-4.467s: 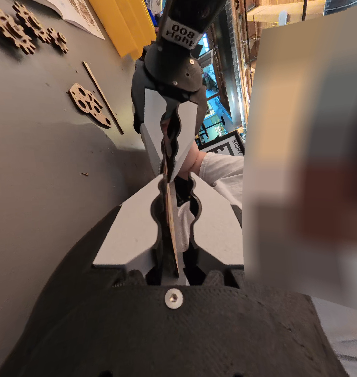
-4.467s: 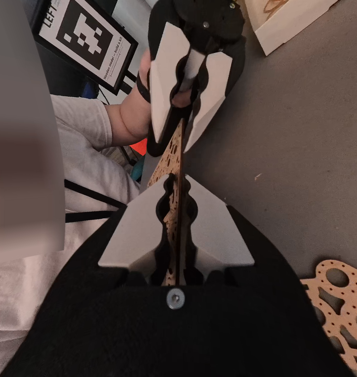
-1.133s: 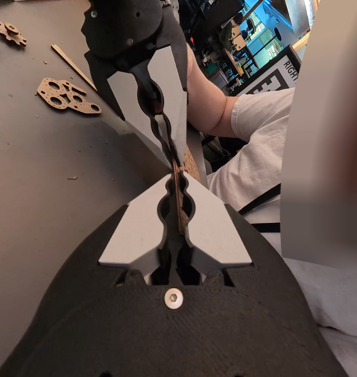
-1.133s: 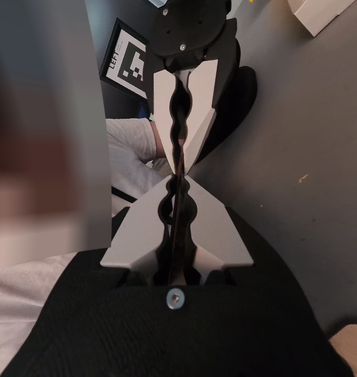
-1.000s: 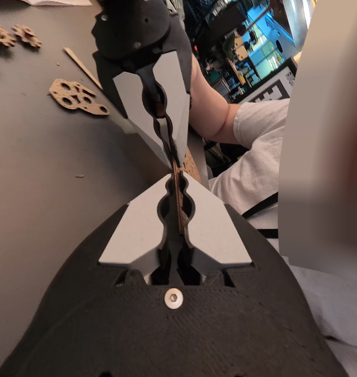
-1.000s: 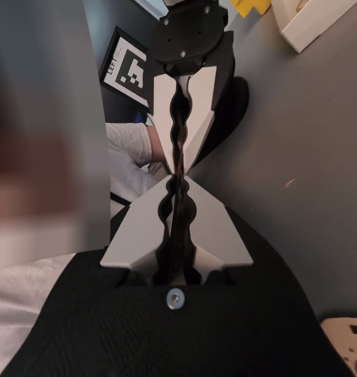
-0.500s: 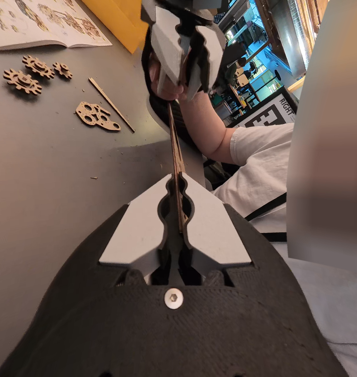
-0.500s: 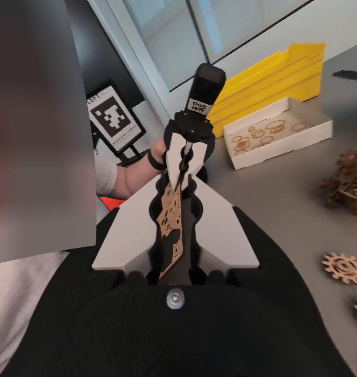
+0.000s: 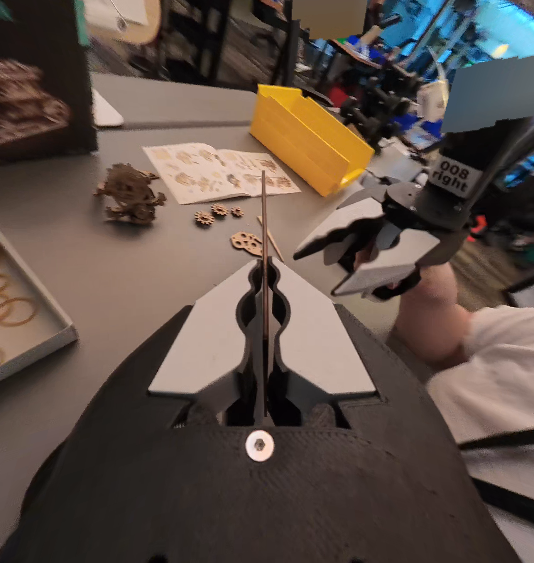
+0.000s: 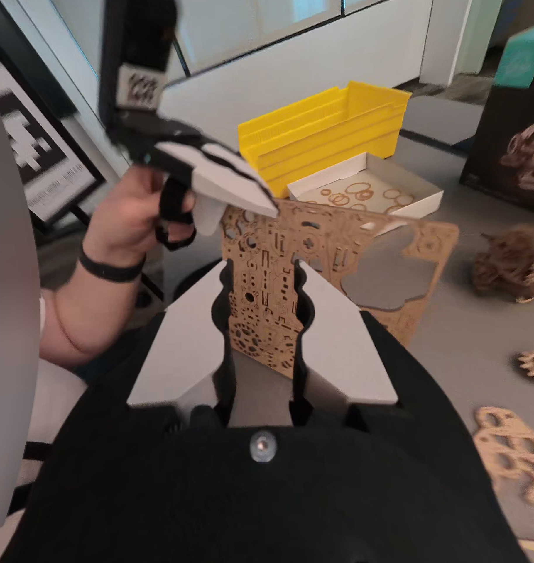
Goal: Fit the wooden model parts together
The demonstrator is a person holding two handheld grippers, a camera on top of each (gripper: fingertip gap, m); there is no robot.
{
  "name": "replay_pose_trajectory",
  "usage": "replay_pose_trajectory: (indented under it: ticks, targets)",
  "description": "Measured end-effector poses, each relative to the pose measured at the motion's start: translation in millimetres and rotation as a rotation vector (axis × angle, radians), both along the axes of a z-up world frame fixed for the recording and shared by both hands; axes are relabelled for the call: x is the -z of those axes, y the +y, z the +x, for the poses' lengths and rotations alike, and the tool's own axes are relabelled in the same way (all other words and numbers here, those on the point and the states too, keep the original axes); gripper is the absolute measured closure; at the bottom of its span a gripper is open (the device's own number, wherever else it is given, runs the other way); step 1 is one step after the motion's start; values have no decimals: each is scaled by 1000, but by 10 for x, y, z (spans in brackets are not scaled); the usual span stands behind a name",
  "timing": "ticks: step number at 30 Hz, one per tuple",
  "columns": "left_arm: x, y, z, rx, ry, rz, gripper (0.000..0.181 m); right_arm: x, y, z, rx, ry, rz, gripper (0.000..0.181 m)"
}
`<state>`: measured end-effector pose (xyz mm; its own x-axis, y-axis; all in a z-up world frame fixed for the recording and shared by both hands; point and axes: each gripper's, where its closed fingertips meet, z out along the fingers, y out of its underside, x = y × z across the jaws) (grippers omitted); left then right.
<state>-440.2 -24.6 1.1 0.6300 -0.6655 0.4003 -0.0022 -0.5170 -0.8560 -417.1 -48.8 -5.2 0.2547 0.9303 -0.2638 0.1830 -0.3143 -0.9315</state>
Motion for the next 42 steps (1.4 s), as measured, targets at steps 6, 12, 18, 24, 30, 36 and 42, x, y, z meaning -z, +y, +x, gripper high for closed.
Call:
replay_pose_trajectory:
  ticks: [6, 12, 18, 24, 30, 36, 42]
  targets:
    - [-54, -348, 54, -214, 98, 163, 180, -169, -149, -43, -165, 161, -514, 148]
    - [-68, -522, 264, -324, 266, 303, 180, -85, -188, 44, -123, -29, -749, 143]
    - [-88, -607, 548, -393, 468, 459, 179, -28, -262, 210, 9, -334, -833, 145]
    - [-112, -827, 1001, -341, 379, 502, 122, 140, -457, 647, 44, -667, -888, 174]
    - [-309, -964, 760, -60, 84, 366, 103, 153, -809, 979, -461, -968, -547, 179]
    - [-378, -637, 423, 185, -97, 233, 110, 189, -859, 982, -669, -991, -310, 179]
    - [6, -631, 568, 394, -142, 44, 119, 211, -621, 933, -658, -921, -314, 179]
